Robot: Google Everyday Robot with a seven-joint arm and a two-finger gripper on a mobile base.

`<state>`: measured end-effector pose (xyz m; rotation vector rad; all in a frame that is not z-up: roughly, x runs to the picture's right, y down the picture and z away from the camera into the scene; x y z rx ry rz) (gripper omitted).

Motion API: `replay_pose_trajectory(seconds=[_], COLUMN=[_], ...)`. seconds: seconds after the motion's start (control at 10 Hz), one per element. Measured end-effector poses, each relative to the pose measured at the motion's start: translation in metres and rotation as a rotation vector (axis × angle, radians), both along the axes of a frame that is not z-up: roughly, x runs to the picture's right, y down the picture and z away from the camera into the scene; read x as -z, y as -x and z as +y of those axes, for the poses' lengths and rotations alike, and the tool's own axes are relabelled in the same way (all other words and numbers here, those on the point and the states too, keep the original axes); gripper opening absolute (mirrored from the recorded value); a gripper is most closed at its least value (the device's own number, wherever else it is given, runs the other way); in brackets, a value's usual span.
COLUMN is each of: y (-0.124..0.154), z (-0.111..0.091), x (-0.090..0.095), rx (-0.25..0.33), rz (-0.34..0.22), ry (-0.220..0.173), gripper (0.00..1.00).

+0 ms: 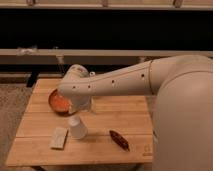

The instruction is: Place the ceramic cup over the eraser

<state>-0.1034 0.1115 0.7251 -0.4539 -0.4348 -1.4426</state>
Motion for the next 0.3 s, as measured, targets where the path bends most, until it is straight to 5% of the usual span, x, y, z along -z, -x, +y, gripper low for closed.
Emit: replay_pose_trajectory(seconds=[0.3], y=[0.0007], z=[0.0000], x=[0.0007], rx=[-0.002], rz=[-0.001], ry=[0.004], gripper=[0.80])
